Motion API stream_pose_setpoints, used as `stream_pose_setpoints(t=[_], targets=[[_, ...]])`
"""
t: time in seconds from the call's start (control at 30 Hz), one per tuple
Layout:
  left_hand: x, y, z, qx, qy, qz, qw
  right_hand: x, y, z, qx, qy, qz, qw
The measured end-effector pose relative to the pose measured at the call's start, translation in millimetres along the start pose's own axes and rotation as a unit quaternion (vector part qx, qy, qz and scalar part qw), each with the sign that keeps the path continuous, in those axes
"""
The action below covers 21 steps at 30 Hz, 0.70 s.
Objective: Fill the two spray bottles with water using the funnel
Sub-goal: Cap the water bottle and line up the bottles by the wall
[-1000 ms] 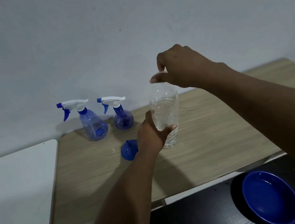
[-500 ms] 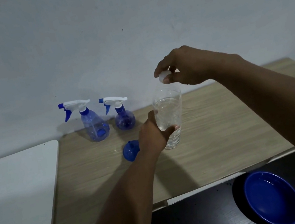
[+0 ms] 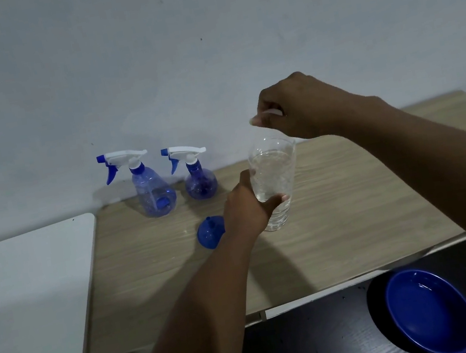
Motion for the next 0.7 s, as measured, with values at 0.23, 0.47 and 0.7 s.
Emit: stream_pose_setpoints(t=[0.23, 0.47, 0.7], targets=[[-1, 3, 3, 0.012, -0.011, 0.0, 1.0, -5, 7, 3, -0.026, 0.131, 0.093, 0.987], [-6, 3, -8, 0.121, -0.054, 0.062, 0.989, -36, 11, 40, 0.282, 0.095, 0.15, 0.943], [-13, -51, -43, 0.254, -0.043, -0.01, 0.966, -61, 13, 102, 0.399, 0.074, 0.219, 0.887]])
Point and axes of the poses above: each hand's wrist, its own x-axis towards the middle knuckle, its own z-axis out of the palm, y = z × x, the point moved 7 cm from there along x, towards the middle knuckle, and after that the axes turned 9 degrees about -x, right-handed, at the moved point
